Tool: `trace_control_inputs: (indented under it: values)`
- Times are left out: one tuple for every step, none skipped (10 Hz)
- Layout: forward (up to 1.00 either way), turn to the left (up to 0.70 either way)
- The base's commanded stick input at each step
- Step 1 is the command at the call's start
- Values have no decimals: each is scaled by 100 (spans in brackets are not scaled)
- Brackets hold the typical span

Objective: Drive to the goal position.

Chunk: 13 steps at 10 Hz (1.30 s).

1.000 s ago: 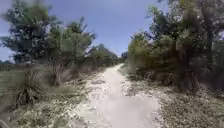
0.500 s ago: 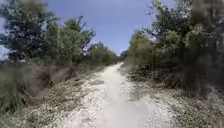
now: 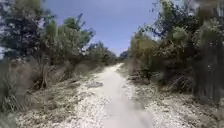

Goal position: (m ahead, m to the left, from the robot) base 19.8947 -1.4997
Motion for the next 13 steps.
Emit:
trace_control_inputs:
  values:
    - [50, 0]
    - [50, 0]
    - [50, 0]
    - [50, 0]
    - [50, 0]
    - [50, 0]
    - [50, 0]
    - [50, 0]
    - [50, 0]
    - [50, 0]
    - [50, 0]
    - [50, 0]
    - [50, 0]
